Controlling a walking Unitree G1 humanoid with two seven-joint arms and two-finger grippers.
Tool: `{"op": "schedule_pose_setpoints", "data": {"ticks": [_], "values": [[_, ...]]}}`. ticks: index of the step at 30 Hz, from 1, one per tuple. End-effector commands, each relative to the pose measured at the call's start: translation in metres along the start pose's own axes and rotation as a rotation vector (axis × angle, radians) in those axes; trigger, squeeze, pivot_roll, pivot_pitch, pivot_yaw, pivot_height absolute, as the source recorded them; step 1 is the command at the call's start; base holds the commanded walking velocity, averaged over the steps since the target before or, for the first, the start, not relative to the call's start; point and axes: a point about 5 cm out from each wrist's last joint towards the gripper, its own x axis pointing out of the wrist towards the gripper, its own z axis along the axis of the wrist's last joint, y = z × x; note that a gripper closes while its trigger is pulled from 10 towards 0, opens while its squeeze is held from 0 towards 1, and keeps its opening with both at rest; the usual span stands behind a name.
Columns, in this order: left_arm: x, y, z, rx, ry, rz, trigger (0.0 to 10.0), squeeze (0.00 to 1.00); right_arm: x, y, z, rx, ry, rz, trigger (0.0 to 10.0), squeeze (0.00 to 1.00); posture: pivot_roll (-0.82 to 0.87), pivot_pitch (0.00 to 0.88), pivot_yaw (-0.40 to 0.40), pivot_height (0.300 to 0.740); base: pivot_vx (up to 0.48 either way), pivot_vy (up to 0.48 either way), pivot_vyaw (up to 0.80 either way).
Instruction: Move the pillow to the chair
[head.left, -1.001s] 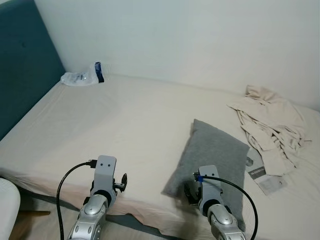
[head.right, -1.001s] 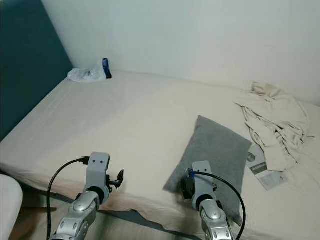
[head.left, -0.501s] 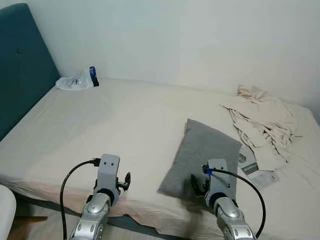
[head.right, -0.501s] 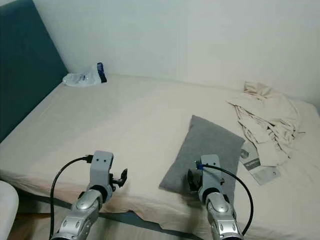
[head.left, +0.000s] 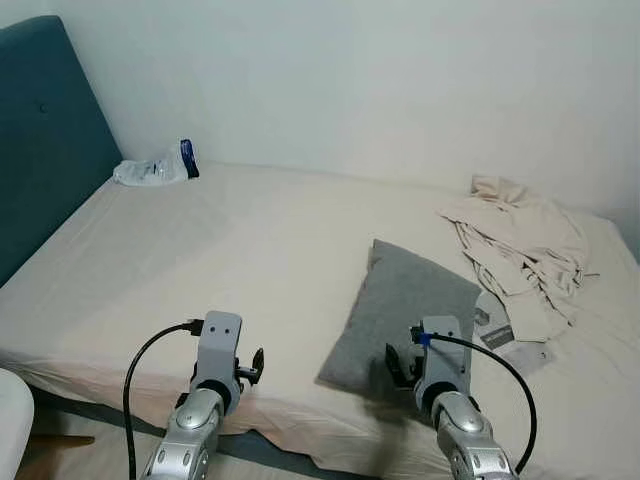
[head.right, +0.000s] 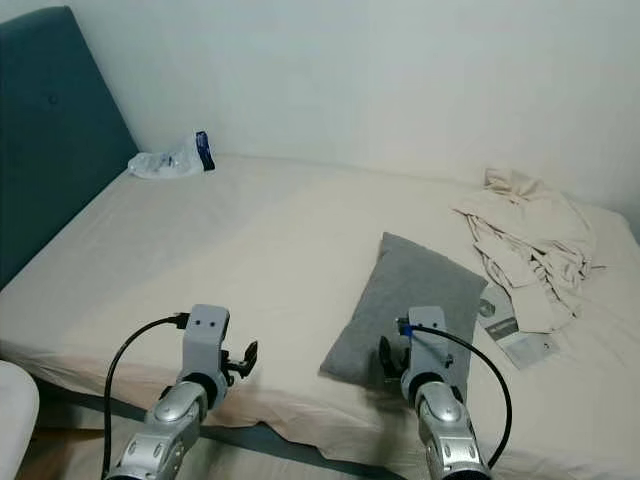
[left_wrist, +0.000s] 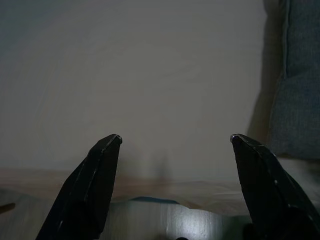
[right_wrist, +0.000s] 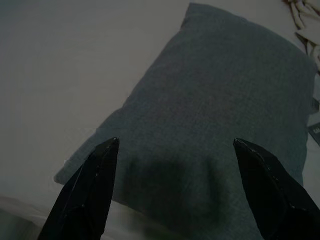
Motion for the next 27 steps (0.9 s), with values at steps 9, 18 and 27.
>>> {"op": "schedule_pose_setpoints", "data": {"ticks": [9,18,27], "values": [[0.000,-0.001,-0.005,-0.007,0.020,-0.009,10.0,0.00,-0.003,0.006,-0.006,0.017,0.005,0.021,10.0,0.00,-0.01,0.088,0.018,0.646,0.000,0.000,0.00],[0.000,0.004,-0.018,-0.034,0.071,0.019,10.0,0.00,-0.006,0.012,-0.012,-0.047,0.029,0.028,10.0,0.00,-0.02,0.102,0.011,0.632,0.000,0.000,0.00],[-0.001,-0.007,-0.017,-0.065,0.052,0.035,10.0,0.00,-0.014,0.005,-0.014,-0.070,0.040,0.060,10.0,0.00,-0.05,0.125,-0.054,0.622,0.000,0.000,0.00]]}}
